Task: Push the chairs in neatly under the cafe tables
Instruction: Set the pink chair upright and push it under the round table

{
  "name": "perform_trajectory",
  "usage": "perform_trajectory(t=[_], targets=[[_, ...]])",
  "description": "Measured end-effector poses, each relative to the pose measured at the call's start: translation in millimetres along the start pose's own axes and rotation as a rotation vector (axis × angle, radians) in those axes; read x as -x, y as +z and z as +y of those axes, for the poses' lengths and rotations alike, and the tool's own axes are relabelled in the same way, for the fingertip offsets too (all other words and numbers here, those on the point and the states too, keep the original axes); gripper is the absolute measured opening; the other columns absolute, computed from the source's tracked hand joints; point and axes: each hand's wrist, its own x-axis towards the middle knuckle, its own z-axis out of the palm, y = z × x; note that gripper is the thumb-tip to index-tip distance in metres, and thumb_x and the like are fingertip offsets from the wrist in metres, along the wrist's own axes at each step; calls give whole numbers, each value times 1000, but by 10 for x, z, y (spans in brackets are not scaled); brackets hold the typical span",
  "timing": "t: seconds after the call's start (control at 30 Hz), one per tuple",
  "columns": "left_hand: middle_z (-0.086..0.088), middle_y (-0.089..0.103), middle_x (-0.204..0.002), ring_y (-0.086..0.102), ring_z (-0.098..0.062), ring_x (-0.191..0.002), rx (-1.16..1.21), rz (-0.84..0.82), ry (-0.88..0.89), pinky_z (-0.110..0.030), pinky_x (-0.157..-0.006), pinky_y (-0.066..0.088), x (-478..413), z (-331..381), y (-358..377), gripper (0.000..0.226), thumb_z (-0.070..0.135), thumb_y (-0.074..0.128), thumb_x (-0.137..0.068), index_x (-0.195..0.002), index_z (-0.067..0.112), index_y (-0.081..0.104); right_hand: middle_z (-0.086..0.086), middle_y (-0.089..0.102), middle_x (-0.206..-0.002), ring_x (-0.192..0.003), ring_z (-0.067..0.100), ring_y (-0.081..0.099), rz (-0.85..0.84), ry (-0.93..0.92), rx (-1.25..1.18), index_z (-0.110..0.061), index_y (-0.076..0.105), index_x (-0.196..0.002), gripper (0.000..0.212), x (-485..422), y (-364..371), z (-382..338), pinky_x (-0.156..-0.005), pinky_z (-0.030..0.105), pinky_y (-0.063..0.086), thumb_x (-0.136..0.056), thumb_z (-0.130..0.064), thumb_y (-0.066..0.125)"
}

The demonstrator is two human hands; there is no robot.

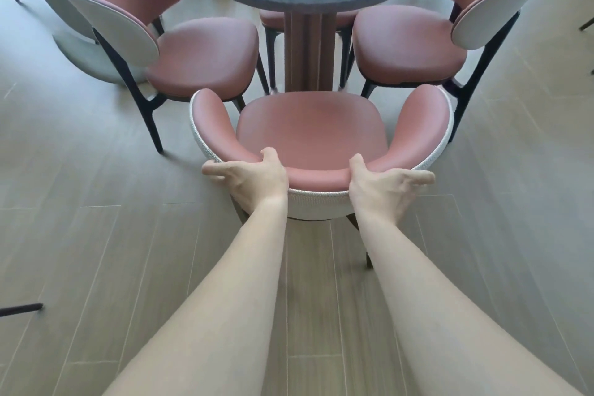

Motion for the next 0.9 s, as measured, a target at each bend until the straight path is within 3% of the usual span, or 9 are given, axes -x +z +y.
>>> perform_trajectory(t=[0.03,0.07,0.13,0.2,0.3,0.37,0.47,0.67,0.9], targets=[[-16,40,-154,53,-46,-136,-146,-48,204,-50,-109,45,9,-20,-53,75,37,78,-89,-145,16,34,23,39,-147,-138,44,44,5,-165,203,-1,29,-136,91,-11,-114,38,-114,53,40,-82,-59,76],[-12,33,-167,36,-44,-154,-297,-141,413,-58,-127,26,11,-54,-137,84,54,80,-85,-151,21,40,25,31,-158,-152,47,28,13,-376,367,1,28,-147,105,-34,-253,68,-126,55,24,-80,-67,73],[7,39,-170,13,-26,-166,-566,-446,717,-63,-128,-11,-36,-59,-351,94,87,66,-68,-147,36,57,22,29,-166,-159,46,19,-102,-821,587,-3,29,-159,115,-147,-502,44,-130,53,10,-75,-70,71],[21,50,-159,14,-14,-165,-874,-693,849,-70,-122,-20,-140,11,-516,105,100,53,-53,-143,47,59,10,41,-162,-155,35,33,-462,-1052,874,-14,32,-161,108,-310,-601,-105,-130,47,15,-77,-64,78],[15,51,-158,28,-21,-162,-1338,-808,1057,-68,-128,-12,-198,91,-456,98,83,68,-71,-157,45,39,-5,57,-147,-138,23,54,-695,-1172,1287,-29,37,-154,81,-433,-466,-244,-125,43,26,-86,-57,73],[13,59,-150,51,-23,-144,-1367,-822,1110,-56,-130,13,-196,167,-307,75,62,72,-86,-152,48,40,-7,66,-132,-121,24,64,-685,-1197,1295,-32,45,-144,68,-481,-391,-322,-109,42,41,-87,-60,69],[13,68,-134,67,-22,-118,-1338,-844,1185,-41,-104,39,-276,249,-110,58,56,70,-90,-142,48,47,-8,70,-121,-113,23,68,-678,-1245,1261,-35,51,-137,58,-671,-326,-357,-94,40,47,-88,-60,67],[9,71,-124,69,-25,-113,-1317,-772,1231,-41,-96,41,-530,495,325,54,59,72,-88,-137,45,53,-6,71,-113,-104,26,69,-647,-1259,1226,-34,55,-126,48,-1115,-86,-630,-77,38,40,-88,-58,72],[9,72,-125,68,-25,-115,-1322,-749,1227,-39,-90,38,-915,779,781,56,59,73,-87,-138,48,53,-6,73,-115,-107,26,68,-615,-1276,1172,-39,56,-128,51,-1560,263,-956,-81,39,39,-86,-61,73]])
